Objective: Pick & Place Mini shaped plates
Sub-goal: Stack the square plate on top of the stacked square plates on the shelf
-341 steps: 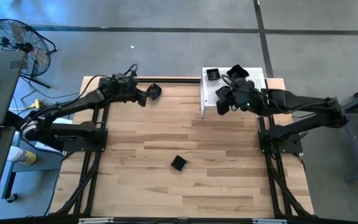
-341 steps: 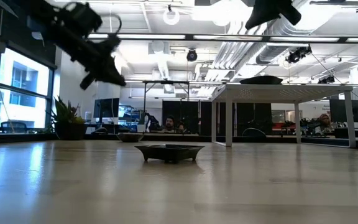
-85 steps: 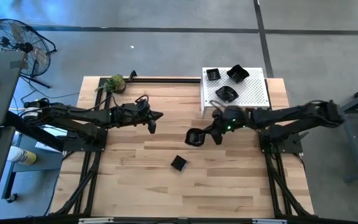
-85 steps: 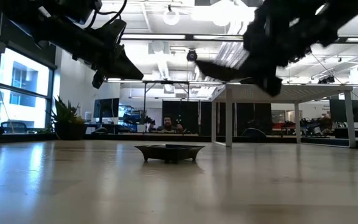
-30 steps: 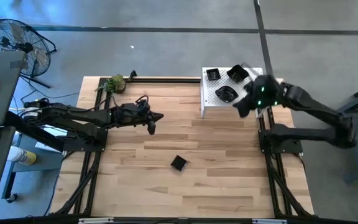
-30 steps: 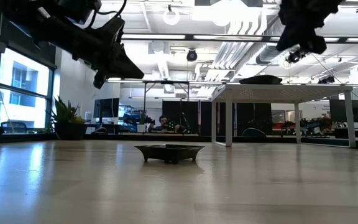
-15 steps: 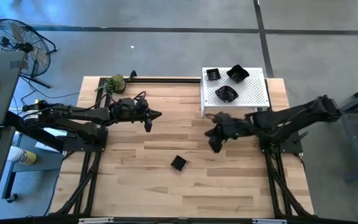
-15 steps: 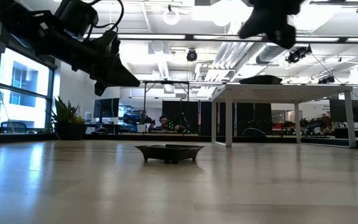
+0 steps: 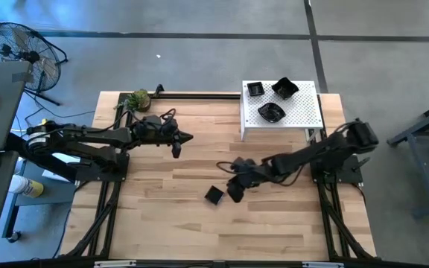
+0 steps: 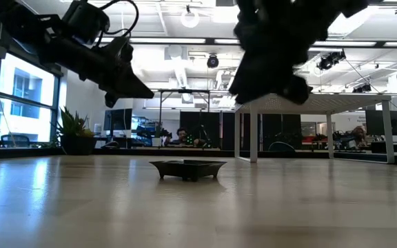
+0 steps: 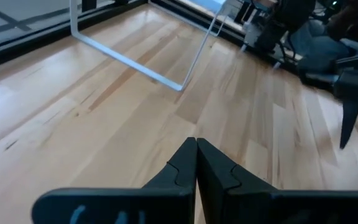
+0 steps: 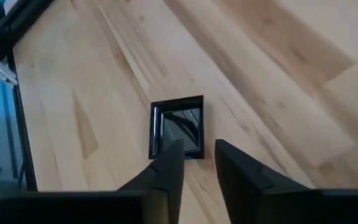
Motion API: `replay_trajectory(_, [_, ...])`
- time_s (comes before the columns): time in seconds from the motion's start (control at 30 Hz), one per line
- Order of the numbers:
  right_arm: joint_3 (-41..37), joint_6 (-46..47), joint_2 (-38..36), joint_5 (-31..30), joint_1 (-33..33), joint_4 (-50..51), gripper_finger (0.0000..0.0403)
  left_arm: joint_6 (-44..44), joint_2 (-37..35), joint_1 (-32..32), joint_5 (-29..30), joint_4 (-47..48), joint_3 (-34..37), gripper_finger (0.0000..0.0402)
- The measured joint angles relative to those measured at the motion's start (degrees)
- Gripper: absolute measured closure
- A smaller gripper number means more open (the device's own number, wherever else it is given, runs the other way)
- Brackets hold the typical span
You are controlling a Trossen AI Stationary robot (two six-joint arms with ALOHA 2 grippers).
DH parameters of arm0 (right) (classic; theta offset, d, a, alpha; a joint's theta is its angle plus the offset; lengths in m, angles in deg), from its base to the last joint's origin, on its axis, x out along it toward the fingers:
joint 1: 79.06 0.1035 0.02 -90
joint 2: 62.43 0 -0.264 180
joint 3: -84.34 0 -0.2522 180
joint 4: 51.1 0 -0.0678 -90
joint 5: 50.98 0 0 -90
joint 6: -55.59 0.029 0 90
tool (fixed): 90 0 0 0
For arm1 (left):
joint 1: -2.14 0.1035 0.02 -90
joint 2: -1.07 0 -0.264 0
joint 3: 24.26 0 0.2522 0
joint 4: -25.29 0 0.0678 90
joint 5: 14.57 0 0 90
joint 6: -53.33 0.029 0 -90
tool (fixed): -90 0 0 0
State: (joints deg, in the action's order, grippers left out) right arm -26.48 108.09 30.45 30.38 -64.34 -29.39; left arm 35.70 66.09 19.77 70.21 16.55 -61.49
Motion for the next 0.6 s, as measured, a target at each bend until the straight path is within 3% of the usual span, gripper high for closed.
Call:
replay_trajectory(0.27, [0.0,-3.41,9.69,4.95,-0.46,-11.3,0.0289,0.25,0.0,0.0,0.0,2.52,0.02,0.0401])
replay_trajectory(0.6, [0.0,-5.36,16.06,5.99,-0.43,-14.59,0.0322,1.17,0.0,0.0,-0.22,4.44,0.02,0.0401])
